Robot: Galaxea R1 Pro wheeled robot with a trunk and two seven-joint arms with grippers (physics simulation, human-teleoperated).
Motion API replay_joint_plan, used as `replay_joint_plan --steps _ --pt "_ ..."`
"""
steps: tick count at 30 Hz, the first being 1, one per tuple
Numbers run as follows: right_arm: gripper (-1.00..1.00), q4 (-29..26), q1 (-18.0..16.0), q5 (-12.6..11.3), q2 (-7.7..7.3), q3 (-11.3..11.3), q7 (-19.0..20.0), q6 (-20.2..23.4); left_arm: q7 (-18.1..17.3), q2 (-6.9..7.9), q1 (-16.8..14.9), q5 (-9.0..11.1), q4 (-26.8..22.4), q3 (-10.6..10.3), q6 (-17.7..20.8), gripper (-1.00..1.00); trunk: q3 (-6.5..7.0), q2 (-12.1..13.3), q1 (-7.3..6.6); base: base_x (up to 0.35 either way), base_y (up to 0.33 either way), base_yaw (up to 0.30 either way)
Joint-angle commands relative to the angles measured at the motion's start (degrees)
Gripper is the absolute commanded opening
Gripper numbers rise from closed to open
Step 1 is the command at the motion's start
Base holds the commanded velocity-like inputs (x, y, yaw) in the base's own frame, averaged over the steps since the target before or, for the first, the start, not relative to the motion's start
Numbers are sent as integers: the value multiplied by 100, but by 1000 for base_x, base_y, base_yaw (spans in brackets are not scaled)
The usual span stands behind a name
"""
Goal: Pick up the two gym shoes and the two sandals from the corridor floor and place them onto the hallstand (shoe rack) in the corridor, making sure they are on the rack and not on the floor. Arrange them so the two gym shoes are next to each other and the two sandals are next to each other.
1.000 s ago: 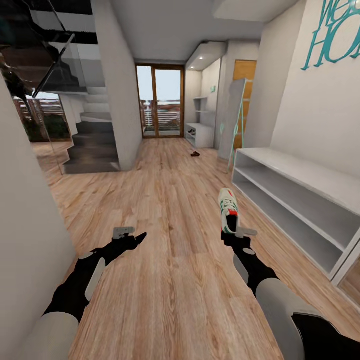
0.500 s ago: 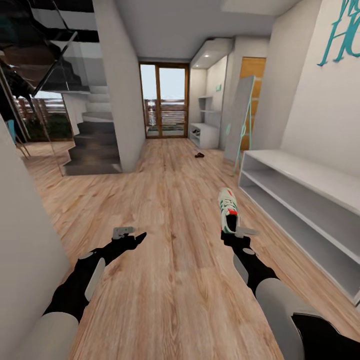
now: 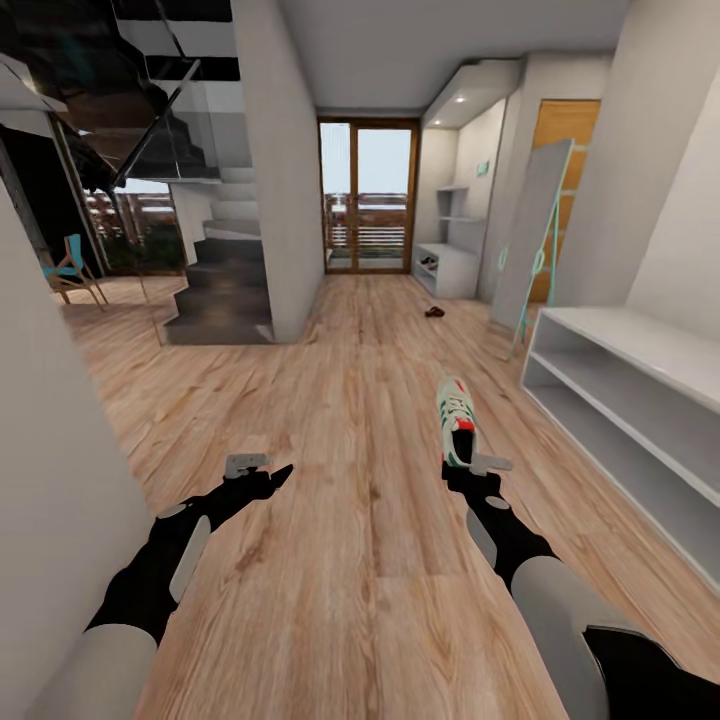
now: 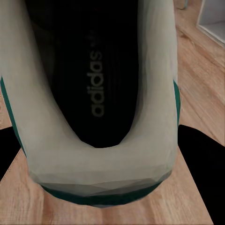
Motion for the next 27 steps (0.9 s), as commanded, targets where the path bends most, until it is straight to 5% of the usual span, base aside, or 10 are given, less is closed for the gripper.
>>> replay_joint_plan --steps 1,27 --pt "-100 7 -5 15 5 -21 -5 -20 -17 0 -2 58 -5 9 54 100 -6 -2 2 333 0 35" --pt "-100 19 -5 12 -5 -32 -4 -20 -17 -8 -2 59 -7 9 54 100 -6 -2 2 324 0 2"
